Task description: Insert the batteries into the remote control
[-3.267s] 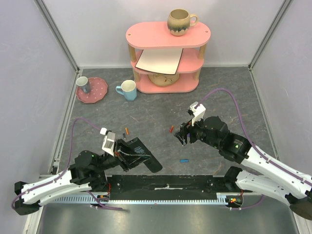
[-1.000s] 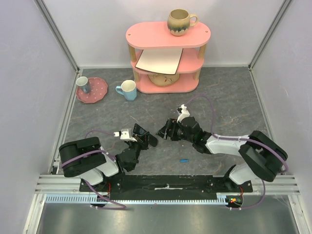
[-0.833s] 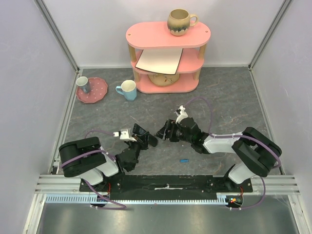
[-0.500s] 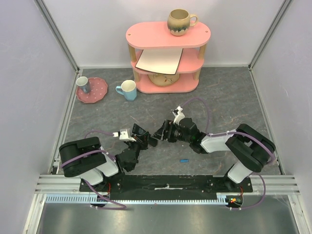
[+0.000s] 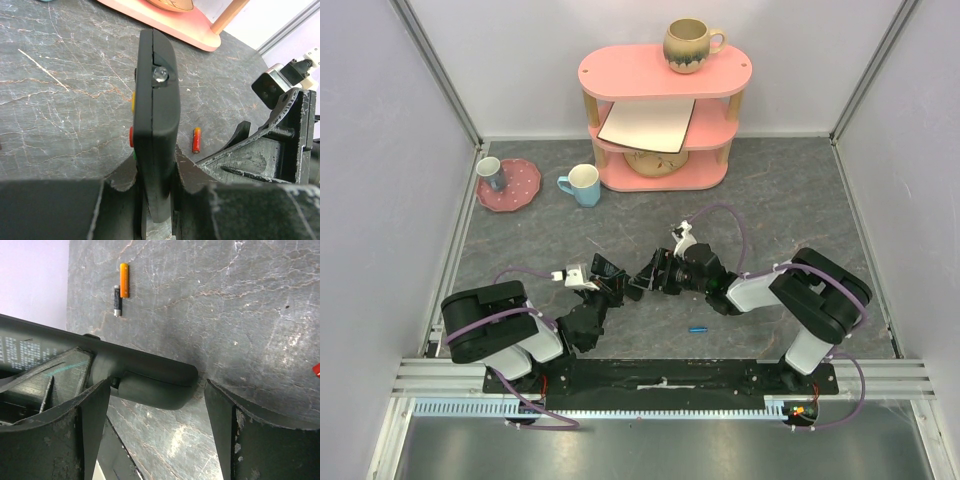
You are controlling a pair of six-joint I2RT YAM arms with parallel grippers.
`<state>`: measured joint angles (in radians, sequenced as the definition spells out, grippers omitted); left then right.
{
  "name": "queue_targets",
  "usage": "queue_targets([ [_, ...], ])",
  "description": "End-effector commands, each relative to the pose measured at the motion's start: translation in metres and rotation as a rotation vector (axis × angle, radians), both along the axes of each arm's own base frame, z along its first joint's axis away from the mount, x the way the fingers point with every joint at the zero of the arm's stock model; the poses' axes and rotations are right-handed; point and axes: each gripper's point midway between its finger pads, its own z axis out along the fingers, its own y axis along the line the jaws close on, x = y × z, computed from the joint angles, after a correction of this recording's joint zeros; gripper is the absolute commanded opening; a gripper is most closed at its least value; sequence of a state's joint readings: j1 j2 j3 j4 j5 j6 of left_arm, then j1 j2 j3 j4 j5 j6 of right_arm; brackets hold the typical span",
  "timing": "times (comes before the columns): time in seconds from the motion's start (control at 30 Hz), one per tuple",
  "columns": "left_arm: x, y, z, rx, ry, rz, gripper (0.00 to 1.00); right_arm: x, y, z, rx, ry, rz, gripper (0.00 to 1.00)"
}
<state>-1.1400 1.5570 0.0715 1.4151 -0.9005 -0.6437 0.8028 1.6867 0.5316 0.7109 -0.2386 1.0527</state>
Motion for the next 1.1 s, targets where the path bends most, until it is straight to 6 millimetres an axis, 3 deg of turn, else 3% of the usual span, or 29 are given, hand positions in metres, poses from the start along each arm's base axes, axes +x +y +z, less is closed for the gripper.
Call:
queue_targets([
  [0.0,0.002,0.012,0.037,-0.180,-0.085,0.053,0.02,0.011,0.013,0.023,0.099,-0.039,-0.017,0.84],
  [1.07,0.002,0.007,0.041,-0.182,-0.094,0.033,0.02,0.000,0.011,-0.015,0.016,0.049,-0.005,0.73],
])
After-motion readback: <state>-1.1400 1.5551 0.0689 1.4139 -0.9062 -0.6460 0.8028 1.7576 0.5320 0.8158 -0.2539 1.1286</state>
